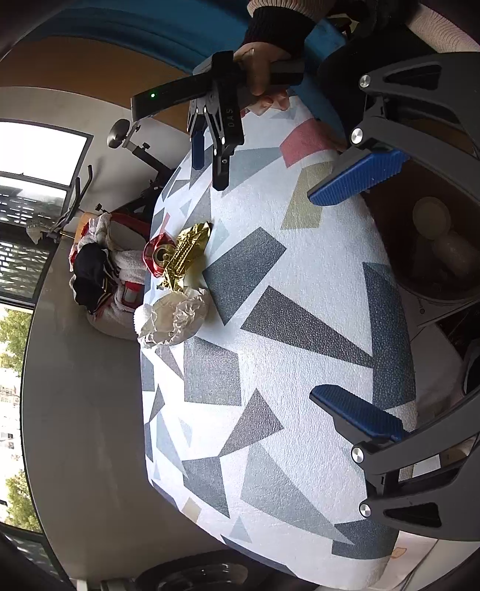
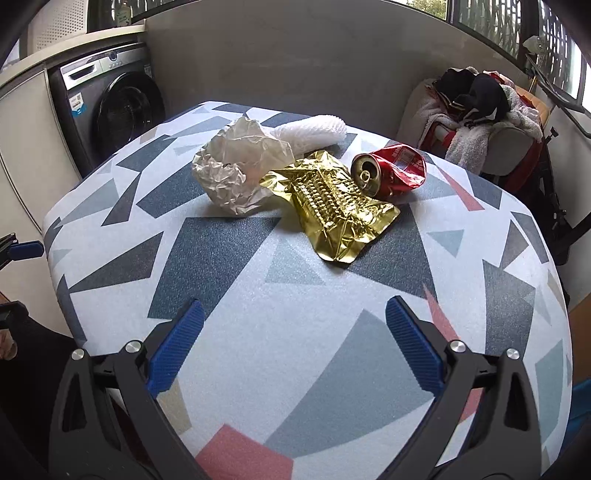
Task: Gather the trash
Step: 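Grasp the gold foil wrapper with the right gripper, then grasp the crumpled white paper with the left gripper while the right holds the foil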
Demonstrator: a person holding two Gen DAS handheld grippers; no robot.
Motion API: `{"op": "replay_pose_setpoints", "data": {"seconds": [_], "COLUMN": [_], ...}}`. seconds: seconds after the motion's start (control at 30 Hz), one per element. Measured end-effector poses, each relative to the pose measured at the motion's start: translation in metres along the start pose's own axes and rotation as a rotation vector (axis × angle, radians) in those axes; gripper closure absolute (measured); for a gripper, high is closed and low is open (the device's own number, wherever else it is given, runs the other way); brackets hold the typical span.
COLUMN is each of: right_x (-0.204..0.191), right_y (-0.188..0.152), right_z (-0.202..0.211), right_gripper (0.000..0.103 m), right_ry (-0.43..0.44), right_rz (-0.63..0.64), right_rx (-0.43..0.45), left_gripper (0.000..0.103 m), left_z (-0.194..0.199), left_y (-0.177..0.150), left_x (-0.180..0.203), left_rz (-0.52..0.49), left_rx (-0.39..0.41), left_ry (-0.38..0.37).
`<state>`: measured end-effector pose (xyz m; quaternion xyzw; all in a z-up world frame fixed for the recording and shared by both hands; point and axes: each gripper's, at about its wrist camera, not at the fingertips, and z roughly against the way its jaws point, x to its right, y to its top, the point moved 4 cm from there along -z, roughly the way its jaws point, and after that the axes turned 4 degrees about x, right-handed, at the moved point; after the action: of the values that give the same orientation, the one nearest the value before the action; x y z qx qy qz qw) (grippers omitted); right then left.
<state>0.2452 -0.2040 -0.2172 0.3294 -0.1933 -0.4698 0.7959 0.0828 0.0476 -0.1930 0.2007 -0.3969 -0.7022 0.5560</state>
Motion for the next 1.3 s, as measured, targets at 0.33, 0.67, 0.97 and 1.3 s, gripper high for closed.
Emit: {"op": "replay_pose_setpoints", "data": {"seconds": [0.33,0.67,0.97,1.3], "right_x": [0.016,0.017,0.016,0.007], "right_y": [0.043,0.067,0.070,0.064], "right_z": [-0.071,-0.123,-0.143,-0.078], "right_gripper": [0.006,0.006,0.037,0.057], "right_ry": [-0.027,-0.071,-0.138,0.013], "right_rz": [0.029,0.089,0.130,0.134], "right_rx": [-0.035,-0.068,-0.072,0.037], "left_gripper": [0.008,0.008,0.008,0.008], "left_z": [-0.022,-0.037,-0.051,-0.086], "left_y": [0.020,0.029,0.037,0.068], "left_x": [-0.023,-0.045,-0.048,-0.054], "left_rz": [0.040,0.103,0.136,0.192], "left_rx": [0.008,0.013,0.010,-0.006], "left_ry": [0.014,0.018,0.007,-0.029]}}
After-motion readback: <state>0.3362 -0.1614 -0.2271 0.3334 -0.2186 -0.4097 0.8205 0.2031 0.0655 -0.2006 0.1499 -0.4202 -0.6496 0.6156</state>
